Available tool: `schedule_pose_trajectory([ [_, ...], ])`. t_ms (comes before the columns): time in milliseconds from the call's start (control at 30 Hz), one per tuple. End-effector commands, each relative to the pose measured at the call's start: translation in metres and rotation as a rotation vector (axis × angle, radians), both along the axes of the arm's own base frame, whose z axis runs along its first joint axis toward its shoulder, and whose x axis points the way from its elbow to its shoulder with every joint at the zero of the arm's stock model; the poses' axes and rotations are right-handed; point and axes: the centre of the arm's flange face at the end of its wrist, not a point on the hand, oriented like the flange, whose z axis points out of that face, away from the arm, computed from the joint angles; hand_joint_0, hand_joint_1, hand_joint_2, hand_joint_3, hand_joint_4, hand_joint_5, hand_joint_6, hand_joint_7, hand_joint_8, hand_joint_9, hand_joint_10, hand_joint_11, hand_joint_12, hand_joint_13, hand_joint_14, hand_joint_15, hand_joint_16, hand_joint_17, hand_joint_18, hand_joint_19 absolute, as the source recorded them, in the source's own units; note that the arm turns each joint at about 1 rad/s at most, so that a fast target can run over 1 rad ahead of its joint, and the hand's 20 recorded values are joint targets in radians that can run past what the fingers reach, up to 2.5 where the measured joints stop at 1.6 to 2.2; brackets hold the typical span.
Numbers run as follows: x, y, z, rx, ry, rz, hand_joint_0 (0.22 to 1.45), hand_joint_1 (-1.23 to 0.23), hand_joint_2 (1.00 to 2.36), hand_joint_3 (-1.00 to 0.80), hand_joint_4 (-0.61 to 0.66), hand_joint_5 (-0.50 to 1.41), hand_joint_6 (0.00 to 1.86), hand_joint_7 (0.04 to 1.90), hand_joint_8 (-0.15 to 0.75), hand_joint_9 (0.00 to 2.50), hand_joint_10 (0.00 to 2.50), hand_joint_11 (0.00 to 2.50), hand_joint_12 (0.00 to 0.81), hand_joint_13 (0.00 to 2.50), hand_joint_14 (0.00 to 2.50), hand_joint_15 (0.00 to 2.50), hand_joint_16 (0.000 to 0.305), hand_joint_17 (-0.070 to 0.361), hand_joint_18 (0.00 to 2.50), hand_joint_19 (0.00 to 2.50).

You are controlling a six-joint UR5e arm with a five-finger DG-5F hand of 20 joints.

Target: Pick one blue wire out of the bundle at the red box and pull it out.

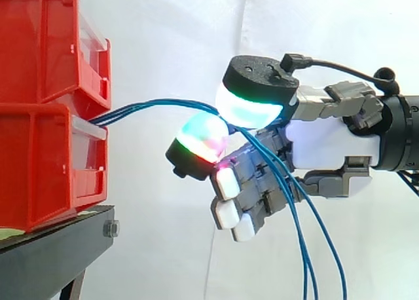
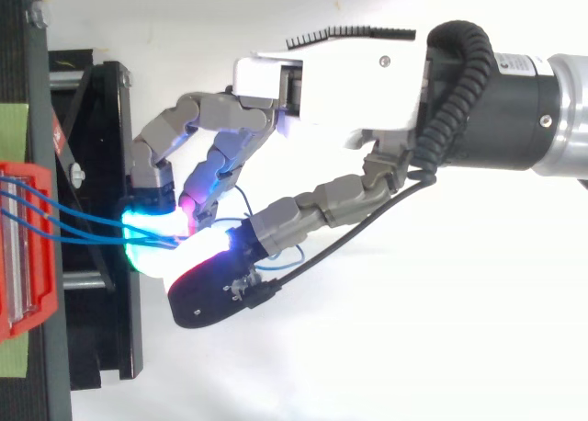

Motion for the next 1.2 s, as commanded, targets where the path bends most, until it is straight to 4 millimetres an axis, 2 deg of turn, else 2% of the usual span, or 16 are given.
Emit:
schedule_pose_trajectory([
  [0,-0.002,-0.002,0.001,0.0,0.007,0.0,0.66,-0.86,1.01,-0.26,0.08,-0.16,0.96,1.0,0.355,0.86,0.01,0.58,0.432,0.91,0.02,0.49,0.054,0.122,0.86,0.47],
  [100,-0.004,-0.002,0.006,-0.001,0.01,0.004,0.68,-0.89,1.01,-0.29,0.09,-0.17,0.97,0.96,0.347,0.84,0.01,0.57,0.43,0.89,0.02,0.49,0.055,0.123,0.86,0.45],
  [267,-0.004,-0.003,0.01,0.001,0.009,0.004,0.7,-0.92,1.01,-0.39,0.2,-0.2,0.97,0.87,0.337,0.78,0.01,0.58,0.432,0.87,0.02,0.47,0.055,0.125,0.85,0.43],
  [333,-0.006,-0.004,0.014,-0.001,0.01,0.003,0.63,-0.88,1.0,-0.48,0.21,-0.2,0.96,0.87,0.335,0.77,0.01,0.58,0.433,0.85,0.02,0.49,0.056,0.126,0.82,0.47],
  [433,-0.011,-0.005,0.021,-0.002,0.024,0.001,0.52,-0.72,1.0,-0.5,0.22,-0.19,0.95,0.87,0.365,0.82,0.01,0.58,0.449,0.86,0.02,0.51,0.06,0.136,0.82,0.5],
  [533,-0.014,-0.008,0.022,-0.003,0.039,-0.006,0.5,-0.64,1.0,-0.5,0.22,-0.17,0.93,0.92,0.378,0.87,0.01,0.57,0.452,0.88,0.02,0.51,0.061,0.137,0.82,0.52],
  [633,-0.015,-0.011,0.025,-0.003,0.043,-0.009,0.52,-0.62,1.0,-0.5,0.21,-0.16,0.93,0.95,0.377,0.89,0.01,0.57,0.454,0.89,0.02,0.51,0.06,0.135,0.82,0.53],
  [733,-0.017,-0.013,0.029,-0.002,0.038,-0.014,0.59,-0.67,1.01,-0.38,0.19,-0.15,0.93,0.99,0.367,0.91,0.01,0.59,0.436,0.9,0.02,0.51,0.056,0.126,0.82,0.53],
  [867,-0.017,-0.014,0.033,0.001,0.033,-0.022,0.62,-0.74,1.01,-0.3,0.16,-0.15,0.93,1.04,0.372,0.91,0.01,0.59,0.433,0.91,0.02,0.51,0.055,0.125,0.85,0.51],
  [1000,-0.018,-0.016,0.036,0.017,0.026,-0.023,0.65,-0.82,1.02,-0.22,0.08,-0.16,0.96,1.03,0.369,0.91,0.01,0.6,0.434,0.93,0.02,0.5,0.054,0.123,0.87,0.5],
  [1167,-0.021,-0.014,0.045,0.046,0.019,-0.024,0.71,-0.87,1.02,-0.22,0.04,-0.19,0.99,1.02,0.346,0.84,0.01,0.61,0.427,0.89,0.02,0.48,0.055,0.123,0.88,0.46],
])
